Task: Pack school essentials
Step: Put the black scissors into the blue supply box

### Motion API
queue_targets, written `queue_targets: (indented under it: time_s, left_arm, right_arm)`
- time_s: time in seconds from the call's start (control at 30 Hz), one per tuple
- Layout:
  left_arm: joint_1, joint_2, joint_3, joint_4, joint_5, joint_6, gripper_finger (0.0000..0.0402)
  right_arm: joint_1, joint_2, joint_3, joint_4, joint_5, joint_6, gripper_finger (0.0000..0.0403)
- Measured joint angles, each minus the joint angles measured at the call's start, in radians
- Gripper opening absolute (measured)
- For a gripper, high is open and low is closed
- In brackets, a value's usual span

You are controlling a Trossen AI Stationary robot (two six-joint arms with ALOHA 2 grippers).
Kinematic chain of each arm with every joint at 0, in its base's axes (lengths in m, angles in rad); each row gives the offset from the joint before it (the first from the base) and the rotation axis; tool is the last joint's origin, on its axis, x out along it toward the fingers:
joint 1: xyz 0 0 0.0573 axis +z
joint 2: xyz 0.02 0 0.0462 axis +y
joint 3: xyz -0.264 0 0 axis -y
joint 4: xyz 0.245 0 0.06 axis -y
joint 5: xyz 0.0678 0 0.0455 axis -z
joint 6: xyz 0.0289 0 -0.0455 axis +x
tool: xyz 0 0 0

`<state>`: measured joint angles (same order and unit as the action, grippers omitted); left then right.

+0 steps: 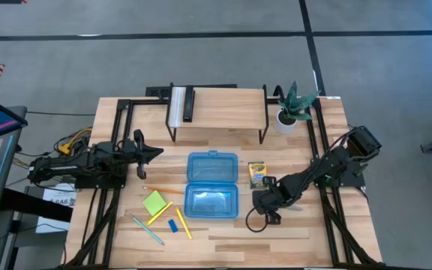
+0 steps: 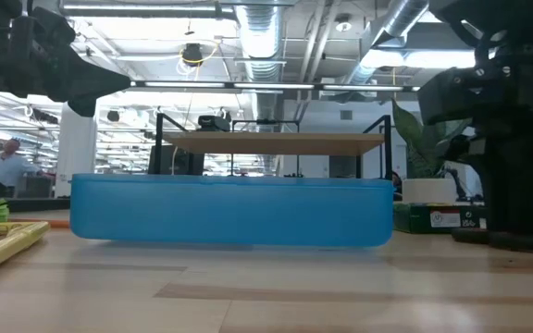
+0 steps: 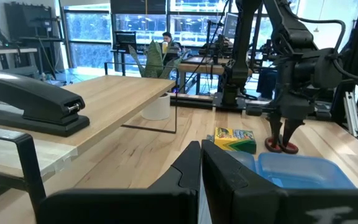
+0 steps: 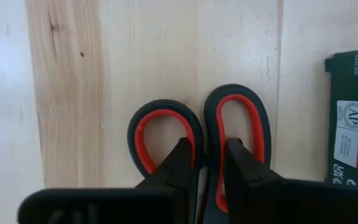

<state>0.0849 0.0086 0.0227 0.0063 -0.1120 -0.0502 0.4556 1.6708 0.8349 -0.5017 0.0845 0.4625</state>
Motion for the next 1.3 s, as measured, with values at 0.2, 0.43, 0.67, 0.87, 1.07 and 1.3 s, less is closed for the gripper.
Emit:
queue_targets:
  time_s: [0.2, 0.43, 0.67, 0.87, 1.07, 1.3]
  left_arm:
    - [0.0, 0.0, 0.0, 0.0, 0.0, 0.0, 0.0004]
    - [0.0, 0.0, 0.0, 0.0, 0.0, -0.008, 0.0004]
    - [0.0, 0.0, 0.0, 0.0, 0.0, -0.008, 0.0004]
    - [0.0, 0.0, 0.0, 0.0, 0.0, -0.008, 0.0004]
    - [0.0, 0.0, 0.0, 0.0, 0.0, -0.01, 0.0004]
    - [0.0, 0.0, 0.0, 0.0, 0.0, -0.014, 0.0004]
  right_arm:
    - [-0.001, 0.005, 0.042, -0.049, -0.001, -0.009, 0.0067]
    - [-0.008, 0.007, 0.087, -0.089, -0.001, -0.027, 0.0067]
    - [-0.009, 0.006, 0.136, -0.125, -0.002, -0.046, 0.0067]
    - [-0.019, 0.006, 0.231, -0.171, 0.003, -0.105, 0.0067]
    - [-0.072, 0.004, 0.362, -0.127, 0.047, -0.233, 0.0067]
    - [-0.155, 0.004, 0.426, 0.078, 0.006, -0.368, 0.0067]
